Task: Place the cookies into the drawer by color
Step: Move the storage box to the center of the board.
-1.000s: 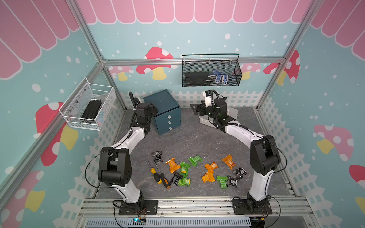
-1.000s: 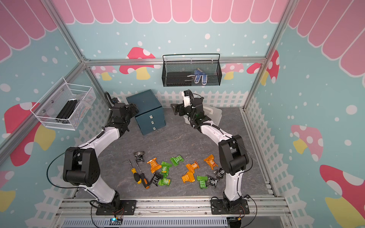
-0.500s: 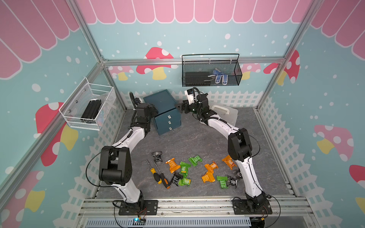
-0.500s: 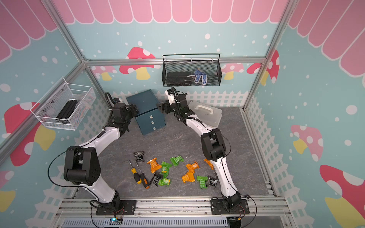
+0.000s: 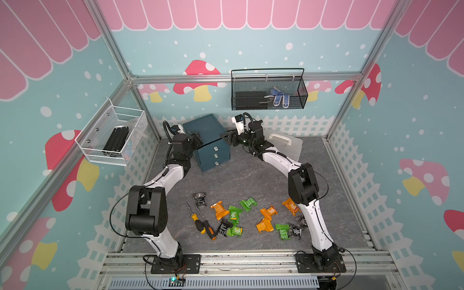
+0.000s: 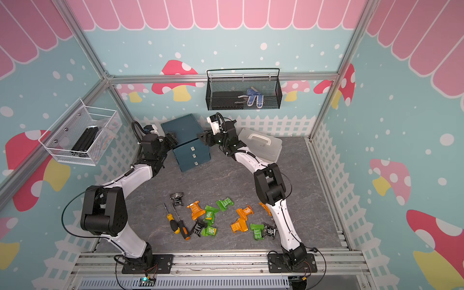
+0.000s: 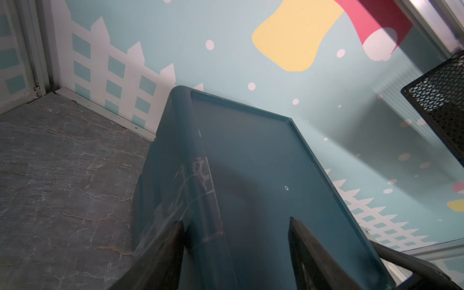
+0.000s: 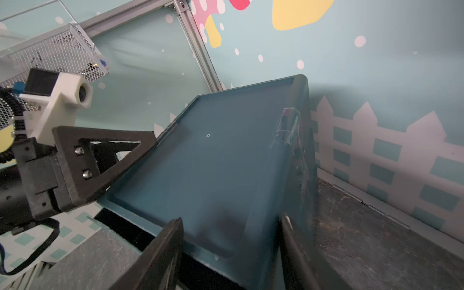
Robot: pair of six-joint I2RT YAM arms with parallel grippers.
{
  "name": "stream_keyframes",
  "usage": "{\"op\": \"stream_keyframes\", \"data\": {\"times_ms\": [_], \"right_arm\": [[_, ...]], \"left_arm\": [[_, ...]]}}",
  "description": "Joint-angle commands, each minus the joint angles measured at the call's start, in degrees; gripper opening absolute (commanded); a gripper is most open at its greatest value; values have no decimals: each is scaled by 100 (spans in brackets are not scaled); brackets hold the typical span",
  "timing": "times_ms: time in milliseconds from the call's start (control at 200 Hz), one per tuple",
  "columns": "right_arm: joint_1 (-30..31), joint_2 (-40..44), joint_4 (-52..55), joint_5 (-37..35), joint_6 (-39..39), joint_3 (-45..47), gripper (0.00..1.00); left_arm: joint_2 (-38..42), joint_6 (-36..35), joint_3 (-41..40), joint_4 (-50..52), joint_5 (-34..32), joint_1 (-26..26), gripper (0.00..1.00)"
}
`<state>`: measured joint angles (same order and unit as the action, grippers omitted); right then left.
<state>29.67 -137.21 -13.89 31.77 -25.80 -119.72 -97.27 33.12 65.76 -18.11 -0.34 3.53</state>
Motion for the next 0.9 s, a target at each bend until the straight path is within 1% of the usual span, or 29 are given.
{"op": "stream_keyframes", "data": {"times_ms": [0,185,325,475,660,771,796,896], "right_arm": [[137,124,51,437,31,163,58],[151,558,-192,506,21,826,55],[152,1159,-357,431,179,1600,54],[138,1735,-153,286,451,2296,55],[153,2366,-130,272,425,3185,55],[168,2795,-167,140,479,3779,55],[178,3024,-172,126,500,3901,55],[214,3417,-193,58,547,4342,55]], "left_arm": [[14,113,-250,126,535,243,64],[131,151,-354,77,605,435,63],[250,135,-359,87,526,786,66],[547,72,-559,101,383,1102,67],[731,255,-823,-87,810,1215,67],[849,149,-889,52,705,1305,67],[871,134,-894,86,687,1315,67],[935,135,-990,108,728,1333,67]]}}
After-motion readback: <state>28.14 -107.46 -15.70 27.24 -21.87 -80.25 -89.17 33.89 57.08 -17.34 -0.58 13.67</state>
